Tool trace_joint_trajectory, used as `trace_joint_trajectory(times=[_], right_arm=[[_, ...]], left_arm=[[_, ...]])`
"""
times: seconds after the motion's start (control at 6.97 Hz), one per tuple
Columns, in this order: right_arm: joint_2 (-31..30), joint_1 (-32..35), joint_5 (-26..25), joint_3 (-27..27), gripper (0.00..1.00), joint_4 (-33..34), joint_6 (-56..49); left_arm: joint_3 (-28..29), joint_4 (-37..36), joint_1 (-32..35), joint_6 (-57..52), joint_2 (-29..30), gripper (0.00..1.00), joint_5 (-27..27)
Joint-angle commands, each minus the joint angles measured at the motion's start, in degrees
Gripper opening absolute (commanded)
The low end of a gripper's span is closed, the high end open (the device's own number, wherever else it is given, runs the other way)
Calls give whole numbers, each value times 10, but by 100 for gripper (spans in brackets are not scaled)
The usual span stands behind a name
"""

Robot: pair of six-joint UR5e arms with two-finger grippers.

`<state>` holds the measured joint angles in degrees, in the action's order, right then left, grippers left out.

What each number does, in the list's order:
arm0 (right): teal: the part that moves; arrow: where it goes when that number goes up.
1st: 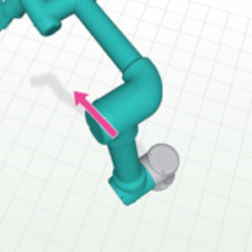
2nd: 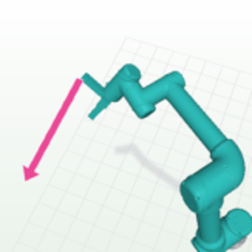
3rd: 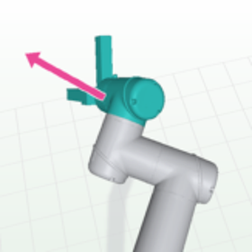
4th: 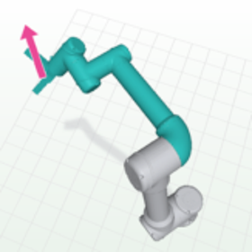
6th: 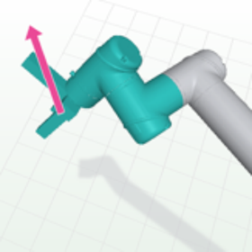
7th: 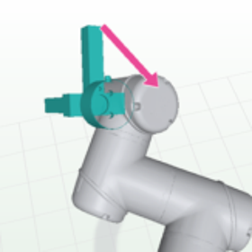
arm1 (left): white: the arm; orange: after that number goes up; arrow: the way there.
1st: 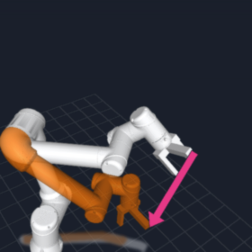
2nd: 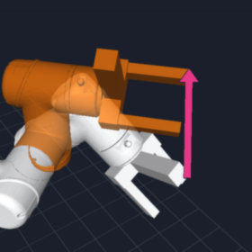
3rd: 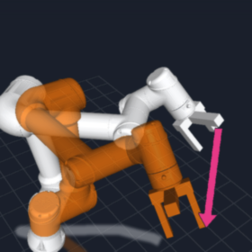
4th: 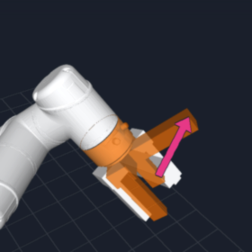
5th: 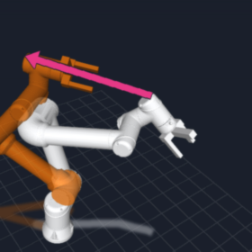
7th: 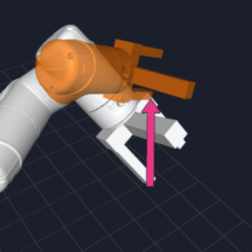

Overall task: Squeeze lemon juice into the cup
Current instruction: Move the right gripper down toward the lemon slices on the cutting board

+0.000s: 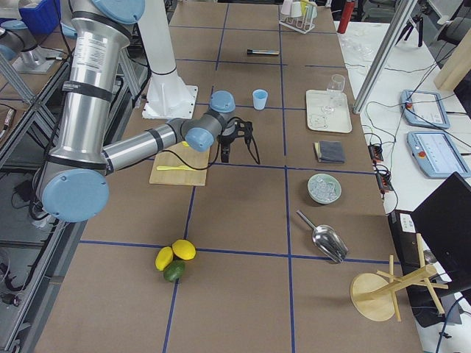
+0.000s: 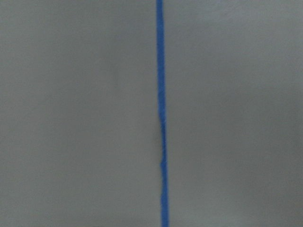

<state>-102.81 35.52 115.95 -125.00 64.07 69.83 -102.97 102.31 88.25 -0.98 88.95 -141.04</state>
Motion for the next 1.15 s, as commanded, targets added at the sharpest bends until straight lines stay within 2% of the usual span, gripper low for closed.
trace_joint_trajectory(times=[0.0,0.14,0.29,0.43,0.57,0.72,1.0], right_arm=[[2,-212,-181,-61,100,-1,228],[1,-263,-223,-69,100,5,267],[1,-301,-248,-70,100,43,312],[1,-323,-249,-69,100,61,354],[1,-358,-269,-68,100,62,421],[2,-387,-294,-65,100,67,444],[85,-393,-298,-37,100,149,466]], left_arm=[[3,4,0,1,-3,100,-1],[-6,4,2,1,-6,100,-3],[-5,4,2,1,-11,100,-9],[-4,4,2,1,-11,100,-27],[-5,4,2,0,-11,100,-34],[-5,5,2,-1,-11,100,-34],[-5,5,2,-2,-11,100,-34]])
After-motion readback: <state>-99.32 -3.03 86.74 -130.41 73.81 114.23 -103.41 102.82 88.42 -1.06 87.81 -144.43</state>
